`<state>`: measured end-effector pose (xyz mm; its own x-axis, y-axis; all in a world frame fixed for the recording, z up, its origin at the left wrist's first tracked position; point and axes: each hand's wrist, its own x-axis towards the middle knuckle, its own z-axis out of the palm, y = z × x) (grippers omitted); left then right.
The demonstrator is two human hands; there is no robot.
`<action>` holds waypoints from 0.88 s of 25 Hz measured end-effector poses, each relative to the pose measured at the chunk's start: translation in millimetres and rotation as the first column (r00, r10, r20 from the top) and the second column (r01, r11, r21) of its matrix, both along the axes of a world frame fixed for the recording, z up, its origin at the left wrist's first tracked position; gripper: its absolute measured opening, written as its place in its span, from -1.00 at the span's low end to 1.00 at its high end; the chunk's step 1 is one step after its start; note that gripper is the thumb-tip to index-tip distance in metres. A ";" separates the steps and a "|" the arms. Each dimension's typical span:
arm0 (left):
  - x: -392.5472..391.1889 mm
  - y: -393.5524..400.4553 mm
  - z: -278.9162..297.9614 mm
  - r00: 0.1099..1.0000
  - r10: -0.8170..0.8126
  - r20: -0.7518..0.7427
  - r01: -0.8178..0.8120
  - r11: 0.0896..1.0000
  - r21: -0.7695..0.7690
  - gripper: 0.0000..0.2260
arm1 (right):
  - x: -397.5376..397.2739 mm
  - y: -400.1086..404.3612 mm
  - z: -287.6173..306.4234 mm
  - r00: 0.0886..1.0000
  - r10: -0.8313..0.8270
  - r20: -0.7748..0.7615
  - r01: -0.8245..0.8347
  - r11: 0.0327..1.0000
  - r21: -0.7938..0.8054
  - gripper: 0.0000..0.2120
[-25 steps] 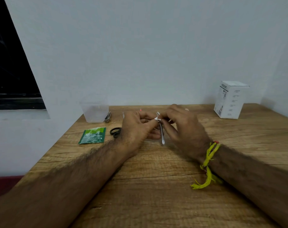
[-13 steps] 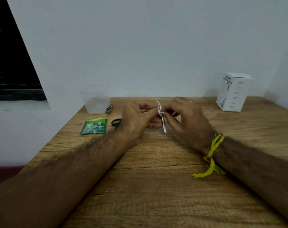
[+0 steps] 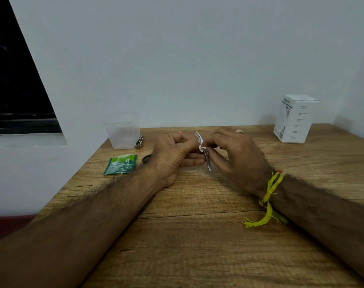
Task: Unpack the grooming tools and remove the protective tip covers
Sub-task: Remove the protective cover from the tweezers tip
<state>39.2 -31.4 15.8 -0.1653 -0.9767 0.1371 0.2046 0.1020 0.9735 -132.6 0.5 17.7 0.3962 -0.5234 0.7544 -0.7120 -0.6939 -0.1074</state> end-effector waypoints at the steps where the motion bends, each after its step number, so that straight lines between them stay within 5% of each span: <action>1: -0.1 -0.5 0.1 1.000 0.007 0.006 -0.007 1.000 -0.001 -0.90 | 0.6 0.4 -0.5 1.000 -0.002 -0.008 0.002 1.000 0.004 -0.91; 22: -2.3 -1.2 1.7 0.997 0.077 0.030 -0.077 0.997 -0.004 -0.87 | -0.6 7.9 -1.3 0.991 0.062 -0.122 -0.059 0.998 0.025 -0.92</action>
